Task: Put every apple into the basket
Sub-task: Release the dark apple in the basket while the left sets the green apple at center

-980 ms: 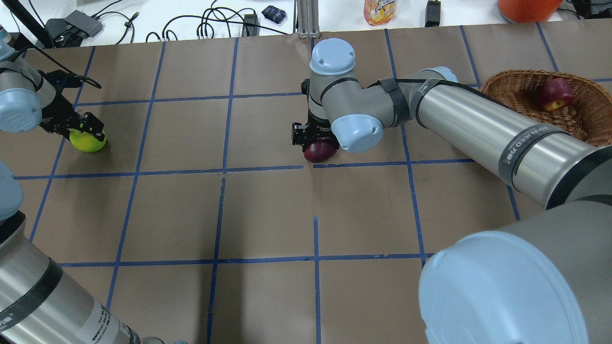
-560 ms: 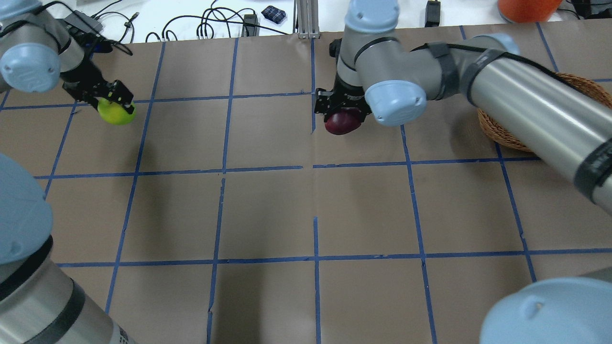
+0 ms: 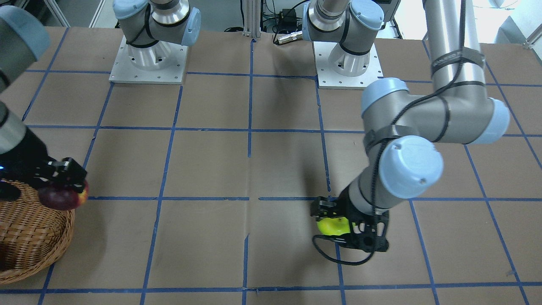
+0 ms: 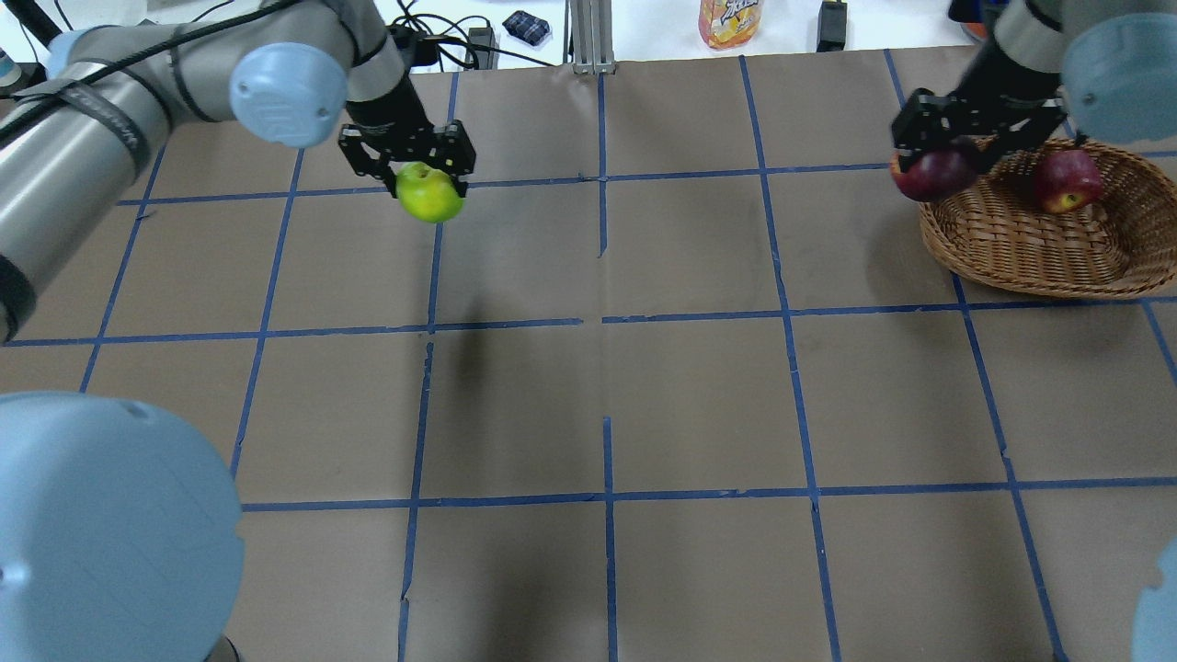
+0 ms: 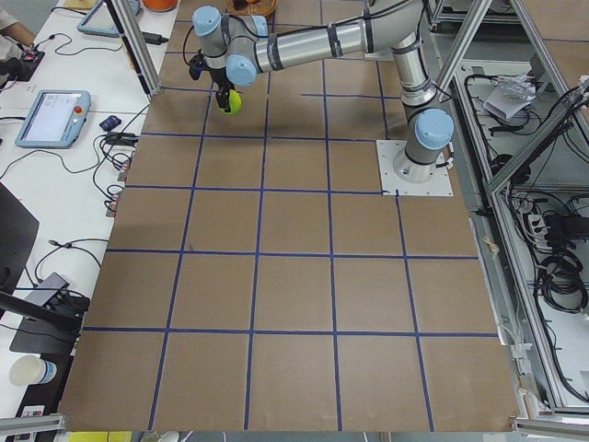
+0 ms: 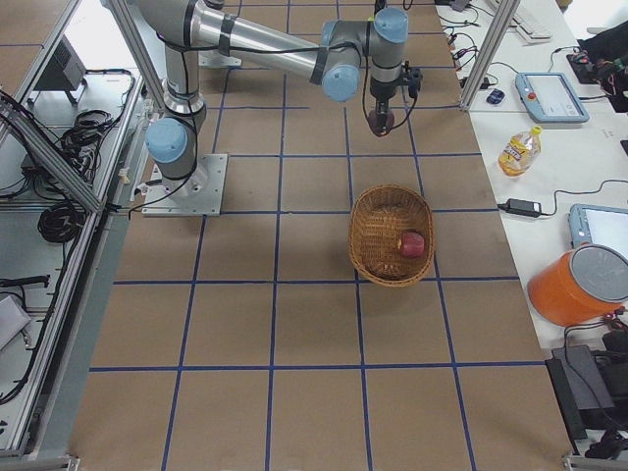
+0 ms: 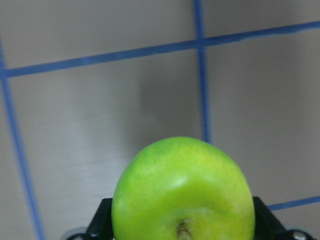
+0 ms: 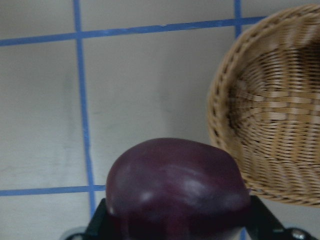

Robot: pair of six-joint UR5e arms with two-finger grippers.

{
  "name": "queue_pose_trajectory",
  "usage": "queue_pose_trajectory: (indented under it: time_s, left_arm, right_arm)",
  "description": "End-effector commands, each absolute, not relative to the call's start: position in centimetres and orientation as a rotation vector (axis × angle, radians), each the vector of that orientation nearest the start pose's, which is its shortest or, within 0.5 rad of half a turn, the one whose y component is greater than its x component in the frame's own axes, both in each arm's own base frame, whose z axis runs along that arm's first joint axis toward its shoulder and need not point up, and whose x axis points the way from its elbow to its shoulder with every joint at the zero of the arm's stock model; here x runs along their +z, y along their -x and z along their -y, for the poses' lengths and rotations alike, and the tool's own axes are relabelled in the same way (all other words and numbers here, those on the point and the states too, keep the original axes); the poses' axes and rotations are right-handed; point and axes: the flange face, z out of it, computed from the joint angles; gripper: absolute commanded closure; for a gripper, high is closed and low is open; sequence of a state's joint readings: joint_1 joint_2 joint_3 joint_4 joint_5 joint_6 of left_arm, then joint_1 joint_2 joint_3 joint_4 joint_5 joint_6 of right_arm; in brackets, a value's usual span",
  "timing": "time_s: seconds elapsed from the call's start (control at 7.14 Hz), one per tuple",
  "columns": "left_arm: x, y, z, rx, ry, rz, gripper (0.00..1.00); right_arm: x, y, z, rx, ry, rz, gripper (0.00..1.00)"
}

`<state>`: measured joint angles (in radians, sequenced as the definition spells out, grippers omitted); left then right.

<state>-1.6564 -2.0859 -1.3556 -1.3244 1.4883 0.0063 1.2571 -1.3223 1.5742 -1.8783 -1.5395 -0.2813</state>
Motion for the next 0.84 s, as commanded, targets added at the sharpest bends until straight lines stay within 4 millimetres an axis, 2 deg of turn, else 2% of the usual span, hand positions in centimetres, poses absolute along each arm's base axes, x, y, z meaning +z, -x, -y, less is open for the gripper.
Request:
queue_pose_trajectory:
  time_s: [0.0, 0.14, 0.28, 0.42, 0.56, 0.7]
  left_arm:
    - [30.1, 30.2, 62.7, 0.107, -0.089, -3.221, 0.59]
    - [27.9, 32.4, 61.8, 0.040, -0.043, -3.231, 0.59]
    - [23.5, 33.2, 60.4, 0.022, -0.036, -3.236, 0.59]
    - [19.4, 33.8, 58.7, -0.055, 0.059, -3.248, 0.59]
    - [18.4, 34.7, 58.0, -0.094, 0.063, -3.258, 0.59]
    - [19.1, 34.9, 57.7, -0.095, 0.053, -3.253, 0.59]
  right_arm:
    - [35.5, 15.0, 59.7, -0.043, 0.024, -3.145, 0.95]
    - [33.8, 17.3, 60.4, -0.078, 0.010, -3.159, 0.94]
    - [31.5, 18.6, 61.6, -0.110, 0.016, -3.188, 0.93]
    - [30.3, 19.7, 62.3, -0.121, 0.082, -3.232, 0.91]
    - [29.6, 20.8, 62.2, -0.108, 0.125, -3.230, 0.87]
    - [29.3, 21.8, 61.8, -0.102, 0.123, -3.230, 0.84]
